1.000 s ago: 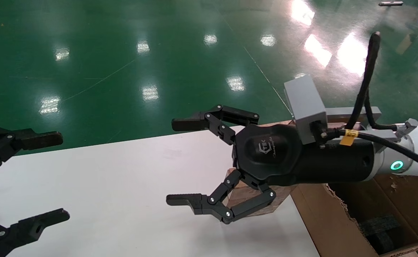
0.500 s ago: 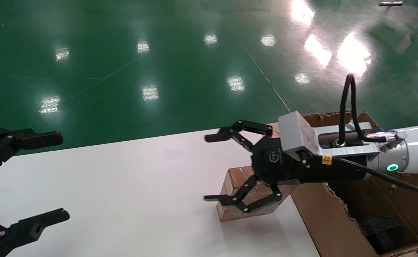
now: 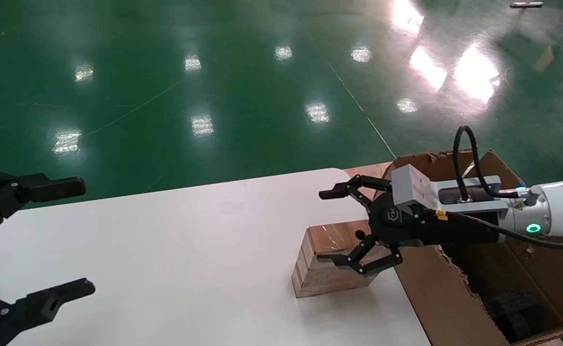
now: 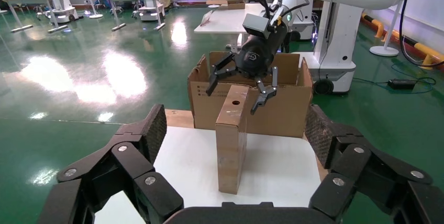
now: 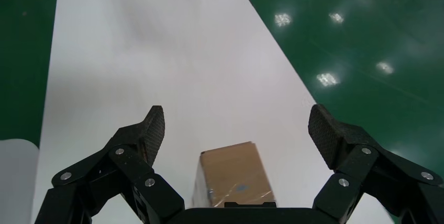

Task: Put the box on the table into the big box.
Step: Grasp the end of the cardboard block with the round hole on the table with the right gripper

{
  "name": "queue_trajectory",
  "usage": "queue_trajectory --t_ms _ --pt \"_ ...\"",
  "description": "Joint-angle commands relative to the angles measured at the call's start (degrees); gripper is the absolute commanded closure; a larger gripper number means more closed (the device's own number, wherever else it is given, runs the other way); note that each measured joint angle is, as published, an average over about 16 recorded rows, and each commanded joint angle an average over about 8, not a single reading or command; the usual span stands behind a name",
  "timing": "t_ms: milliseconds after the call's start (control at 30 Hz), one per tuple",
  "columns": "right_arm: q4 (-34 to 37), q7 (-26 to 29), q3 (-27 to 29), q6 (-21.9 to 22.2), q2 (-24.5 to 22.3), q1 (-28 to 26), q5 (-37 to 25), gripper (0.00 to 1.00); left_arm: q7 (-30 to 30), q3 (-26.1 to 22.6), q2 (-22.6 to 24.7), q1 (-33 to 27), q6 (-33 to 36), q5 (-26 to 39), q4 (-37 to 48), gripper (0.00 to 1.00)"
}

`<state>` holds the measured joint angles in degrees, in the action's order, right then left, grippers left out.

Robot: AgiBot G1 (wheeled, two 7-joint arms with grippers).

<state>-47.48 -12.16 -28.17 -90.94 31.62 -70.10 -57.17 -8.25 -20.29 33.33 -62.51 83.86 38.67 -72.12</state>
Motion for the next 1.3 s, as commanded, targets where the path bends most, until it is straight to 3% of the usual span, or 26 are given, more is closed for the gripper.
queue_trajectory --t_ms 33,367,933,1300 --pt "1.0 -0.5 -1.3 0.0 -0.1 -0.1 0.7 0.0 0.0 0.0 0.0 0.0 0.0 0.0 0.0 1.0" --pt "2.3 -3.0 -6.1 0.1 -1.0 -2.5 -0.6 0.0 0.0 0.0 0.0 0.0 0.0 0.0 0.0 1.0" --pt "2.0 -4.3 -6.8 1.9 -0.4 -2.7 -1.4 0.0 0.0 0.0 0.0 0.0 0.0 0.0 0.0 1.0" --pt "10.3 -9.2 -8.6 1.5 1.4 -7.1 -5.8 0.0 0.0 0.0 0.0 0.0 0.0 0.0 0.0 1.0"
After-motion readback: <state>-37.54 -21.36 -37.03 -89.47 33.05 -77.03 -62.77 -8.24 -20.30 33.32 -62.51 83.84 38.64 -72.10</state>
